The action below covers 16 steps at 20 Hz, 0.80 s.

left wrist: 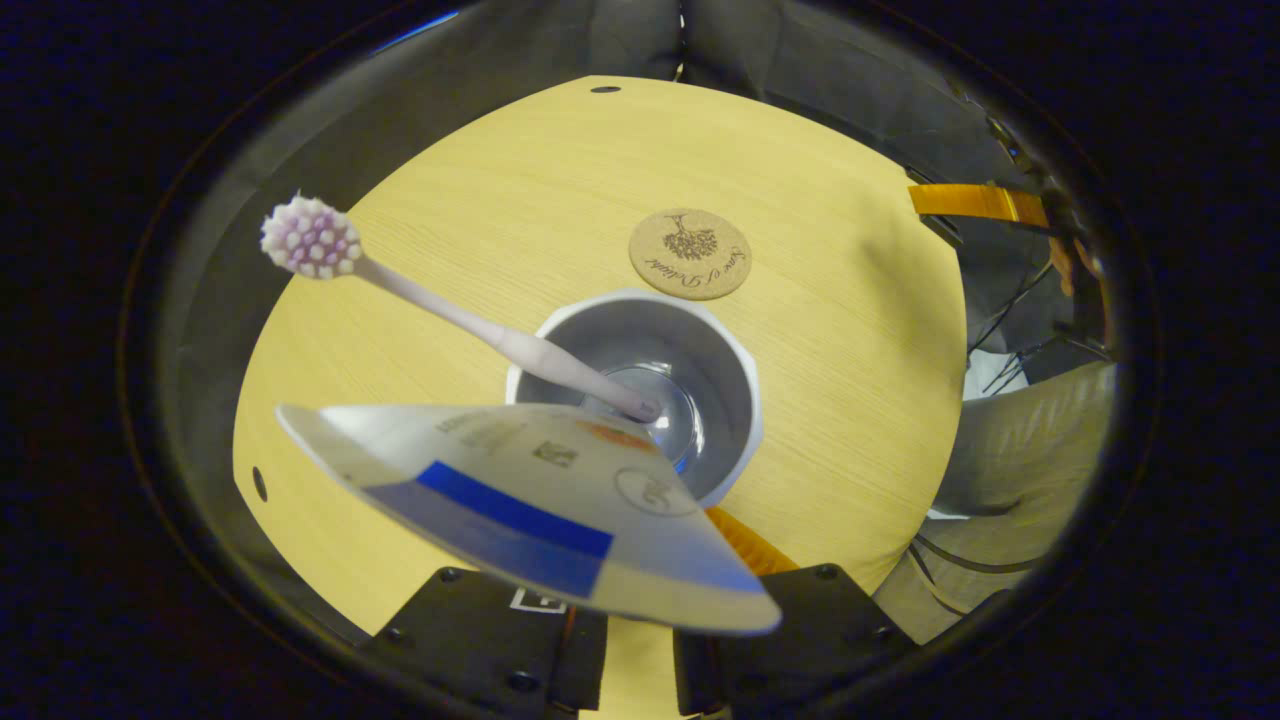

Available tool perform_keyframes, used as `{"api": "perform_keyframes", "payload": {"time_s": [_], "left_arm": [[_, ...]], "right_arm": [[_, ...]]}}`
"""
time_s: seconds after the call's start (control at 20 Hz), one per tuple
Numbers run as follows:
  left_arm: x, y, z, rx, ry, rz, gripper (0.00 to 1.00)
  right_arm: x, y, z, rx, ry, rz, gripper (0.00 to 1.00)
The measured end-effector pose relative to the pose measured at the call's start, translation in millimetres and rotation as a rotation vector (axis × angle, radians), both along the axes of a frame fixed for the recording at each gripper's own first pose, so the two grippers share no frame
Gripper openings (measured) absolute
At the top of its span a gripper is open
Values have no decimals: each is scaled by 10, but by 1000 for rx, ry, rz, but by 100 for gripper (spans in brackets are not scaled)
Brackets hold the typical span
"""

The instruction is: Put the toothbrush and toothpaste on the desktop into the cup, then pick up the cup and place it on the coaster on the desktop.

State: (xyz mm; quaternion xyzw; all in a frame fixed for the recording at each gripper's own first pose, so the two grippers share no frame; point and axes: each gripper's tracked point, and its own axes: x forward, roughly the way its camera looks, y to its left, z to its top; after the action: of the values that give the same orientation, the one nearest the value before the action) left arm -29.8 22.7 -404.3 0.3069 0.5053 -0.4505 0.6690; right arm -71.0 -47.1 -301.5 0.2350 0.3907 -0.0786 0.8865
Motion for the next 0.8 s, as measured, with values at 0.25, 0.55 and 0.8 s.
{"api": "perform_keyframes", "payload": {"time_s": [0.25,0.55,0.8], "left_arm": [[-30,-94,38,-33,-4,37,33],[100,-376,130,-49,-30,38,33],[236,-741,204,-63,-52,-9,32]], "right_arm": [[6,29,-8,3,8,11,16],[-46,-28,-37,20,16,-12,16],[-160,-174,-53,39,17,-62,16]]}}
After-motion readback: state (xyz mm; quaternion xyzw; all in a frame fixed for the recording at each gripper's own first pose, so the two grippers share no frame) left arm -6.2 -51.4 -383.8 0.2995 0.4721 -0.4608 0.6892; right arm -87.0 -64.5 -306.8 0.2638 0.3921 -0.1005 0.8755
